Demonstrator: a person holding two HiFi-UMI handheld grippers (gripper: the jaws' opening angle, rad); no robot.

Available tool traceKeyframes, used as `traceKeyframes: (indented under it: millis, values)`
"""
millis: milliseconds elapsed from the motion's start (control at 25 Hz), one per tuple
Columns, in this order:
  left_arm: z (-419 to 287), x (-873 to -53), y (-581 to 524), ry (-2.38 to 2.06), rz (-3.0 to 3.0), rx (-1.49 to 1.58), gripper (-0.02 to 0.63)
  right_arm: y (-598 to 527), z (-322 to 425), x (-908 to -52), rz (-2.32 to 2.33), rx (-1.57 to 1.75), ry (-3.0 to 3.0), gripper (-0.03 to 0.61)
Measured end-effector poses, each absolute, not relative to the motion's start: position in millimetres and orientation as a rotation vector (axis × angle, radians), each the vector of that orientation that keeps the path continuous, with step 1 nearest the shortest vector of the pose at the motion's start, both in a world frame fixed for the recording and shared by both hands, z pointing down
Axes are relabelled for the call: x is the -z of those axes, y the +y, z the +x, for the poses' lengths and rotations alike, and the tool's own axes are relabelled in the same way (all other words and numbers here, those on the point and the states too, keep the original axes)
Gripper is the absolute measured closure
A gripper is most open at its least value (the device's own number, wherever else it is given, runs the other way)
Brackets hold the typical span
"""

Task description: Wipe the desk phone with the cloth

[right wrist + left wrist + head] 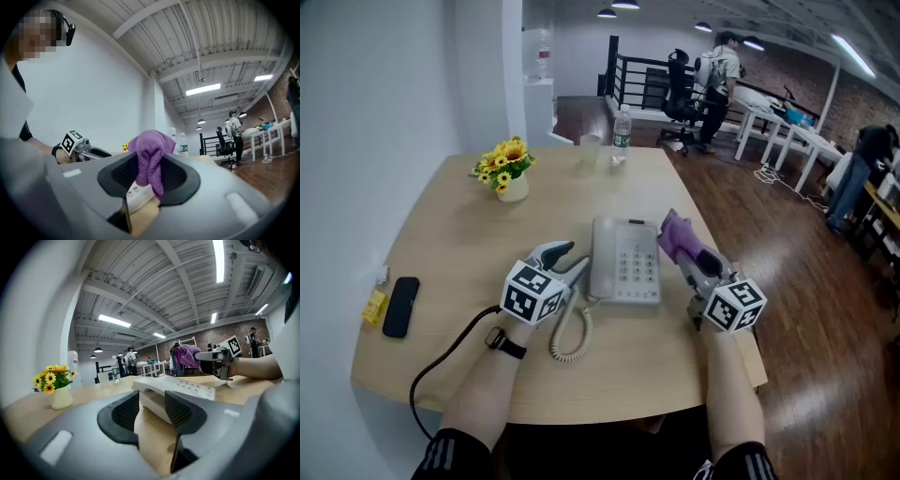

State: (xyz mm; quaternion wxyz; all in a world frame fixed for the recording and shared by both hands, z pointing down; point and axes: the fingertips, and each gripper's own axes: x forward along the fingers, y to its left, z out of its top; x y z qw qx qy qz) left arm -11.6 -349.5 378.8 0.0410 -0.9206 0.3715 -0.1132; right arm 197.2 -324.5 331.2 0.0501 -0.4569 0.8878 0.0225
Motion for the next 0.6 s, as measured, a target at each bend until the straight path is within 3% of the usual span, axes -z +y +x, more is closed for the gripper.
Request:
traceKeyframes:
  millis: [600]
  values:
    - [-12, -380, -347, 1.131, -2.808, 0.355, 0.445, -405, 119, -319, -1.346, -0.023, 3.285, 0.445]
